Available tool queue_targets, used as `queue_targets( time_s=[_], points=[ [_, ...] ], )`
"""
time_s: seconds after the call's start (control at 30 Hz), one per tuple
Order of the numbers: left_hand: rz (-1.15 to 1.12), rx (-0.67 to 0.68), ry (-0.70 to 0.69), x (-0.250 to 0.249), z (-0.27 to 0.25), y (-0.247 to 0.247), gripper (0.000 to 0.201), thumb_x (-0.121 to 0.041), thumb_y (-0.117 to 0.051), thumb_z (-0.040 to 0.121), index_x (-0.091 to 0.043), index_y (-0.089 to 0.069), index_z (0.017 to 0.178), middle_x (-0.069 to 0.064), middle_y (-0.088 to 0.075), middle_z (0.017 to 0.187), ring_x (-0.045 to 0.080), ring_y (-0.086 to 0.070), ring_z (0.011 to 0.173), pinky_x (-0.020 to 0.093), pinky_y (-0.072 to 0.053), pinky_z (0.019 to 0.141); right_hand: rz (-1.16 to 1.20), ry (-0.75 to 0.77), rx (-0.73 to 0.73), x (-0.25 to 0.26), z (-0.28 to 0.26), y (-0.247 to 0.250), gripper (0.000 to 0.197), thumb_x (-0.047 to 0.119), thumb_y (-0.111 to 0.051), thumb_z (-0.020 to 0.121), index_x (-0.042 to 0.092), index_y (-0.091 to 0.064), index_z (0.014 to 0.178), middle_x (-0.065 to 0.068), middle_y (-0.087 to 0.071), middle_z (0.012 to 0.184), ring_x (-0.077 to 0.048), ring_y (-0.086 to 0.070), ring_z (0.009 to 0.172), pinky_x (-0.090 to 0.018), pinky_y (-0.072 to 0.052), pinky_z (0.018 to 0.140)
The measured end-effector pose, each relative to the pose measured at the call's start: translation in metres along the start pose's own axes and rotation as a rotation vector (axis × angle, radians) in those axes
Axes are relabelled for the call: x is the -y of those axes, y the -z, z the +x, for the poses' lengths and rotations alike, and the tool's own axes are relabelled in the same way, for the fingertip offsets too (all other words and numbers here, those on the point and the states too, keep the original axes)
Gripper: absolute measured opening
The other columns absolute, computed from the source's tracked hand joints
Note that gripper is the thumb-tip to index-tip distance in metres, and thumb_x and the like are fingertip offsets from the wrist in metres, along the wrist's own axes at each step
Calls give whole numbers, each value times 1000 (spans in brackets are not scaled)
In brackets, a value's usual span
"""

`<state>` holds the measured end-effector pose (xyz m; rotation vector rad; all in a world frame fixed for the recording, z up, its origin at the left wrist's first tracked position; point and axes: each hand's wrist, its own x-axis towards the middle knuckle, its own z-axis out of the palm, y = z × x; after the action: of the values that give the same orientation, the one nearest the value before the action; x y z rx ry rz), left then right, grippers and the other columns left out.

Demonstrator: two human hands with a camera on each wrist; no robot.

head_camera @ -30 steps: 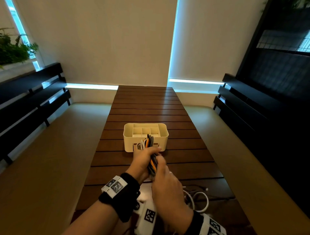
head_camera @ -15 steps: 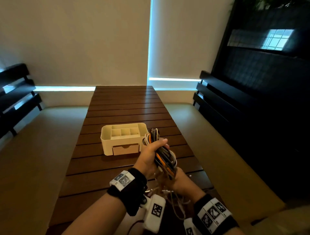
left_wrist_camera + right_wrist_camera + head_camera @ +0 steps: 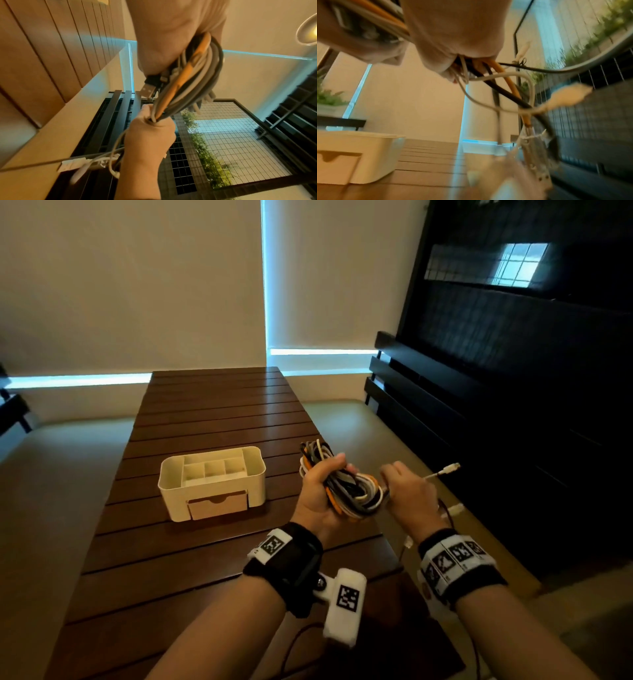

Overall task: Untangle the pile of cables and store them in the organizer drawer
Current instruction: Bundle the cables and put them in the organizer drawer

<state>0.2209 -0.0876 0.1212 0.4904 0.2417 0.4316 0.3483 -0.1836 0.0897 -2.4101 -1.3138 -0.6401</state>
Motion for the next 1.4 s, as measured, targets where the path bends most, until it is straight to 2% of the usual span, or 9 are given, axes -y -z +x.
queue_targets(
  time_s=[0.3, 0.43, 0.53, 0.63, 0.8, 0.97, 1.1, 1.3, 1.4],
  points=[
    [25, -15, -4, -2, 20, -30, 26, -12, -52, 90, -11, -56, 65, 2, -58, 60, 14, -57, 53, 27, -53, 60, -59, 230, -299, -38, 25, -6, 9, 12, -55, 74, 12, -61, 69, -6, -56, 60, -27, -55, 55, -31, -42, 48],
    [35, -102, 10, 9, 26, -23, 22, -9, -54, 91, -9, -53, 68, 2, -58, 56, 14, -58, 49, 25, -55, 56, 25, 112, -106, -49, -1, -33, 17, 16, -45, 71, 17, -57, 59, -2, -57, 54, -24, -56, 52, -28, -38, 53],
    [15, -143, 26, 17, 30, -12, 21, -7, -54, 90, -9, -53, 70, 2, -58, 55, 12, -59, 48, 23, -54, 53, 46, -169, 334, -65, -15, -58, 14, 18, -54, 84, 21, -67, 79, -2, -67, 79, -25, -61, 79, -32, -41, 70],
    [8, -155, 19, 25, 33, -3, 18, -6, -56, 89, -9, -54, 71, 2, -57, 57, 12, -59, 50, 24, -54, 54, 124, -251, 464, -70, -17, -63, 17, 15, -53, 84, 27, -64, 83, 2, -66, 84, -20, -64, 80, -31, -49, 68],
    [59, 16, 0, 6, 32, 11, 18, -8, -66, 75, -12, -62, 58, 3, -60, 59, 14, -60, 56, 30, -55, 67, 153, -206, 197, -50, 11, -45, 15, 26, -53, 91, 21, -67, 90, -1, -63, 86, -22, -60, 82, -27, -39, 65],
    [312, 205, 48, -30, 13, 27, 31, -9, -85, 47, -18, -64, 69, -1, -57, 59, 13, -61, 57, 30, -53, 65, 28, 300, -93, 1, 46, -13, 24, 29, -47, 81, 19, -67, 71, 2, -60, 65, -22, -58, 64, -29, -35, 65],
    [366, 161, 69, -65, -7, 38, 45, -16, -91, 40, -13, -53, 64, 3, -57, 57, 15, -58, 52, 26, -52, 55, -32, 351, 160, 40, 65, 8, 7, 25, -60, 78, 26, -67, 78, 7, -60, 90, -21, -51, 95, -35, -21, 75],
    [372, 46, -63, -106, -28, 40, 10, -8, -63, 64, -10, -55, 59, 4, -55, 57, 14, -53, 51, 25, -50, 54, 53, 297, 651, 81, 48, -9, 18, 33, -61, 82, 29, -63, 100, 9, -50, 120, -18, -34, 119, -43, -20, 93],
    [422, -36, -149, -114, -32, 45, 9, -5, -65, 65, -7, -56, 67, 6, -55, 60, 15, -54, 52, 26, -50, 56, 168, 255, 998, 93, 31, -16, 72, 48, -72, 71, 38, -38, 133, 7, -24, 148, -24, -17, 137, -53, -13, 106]
  ],
)
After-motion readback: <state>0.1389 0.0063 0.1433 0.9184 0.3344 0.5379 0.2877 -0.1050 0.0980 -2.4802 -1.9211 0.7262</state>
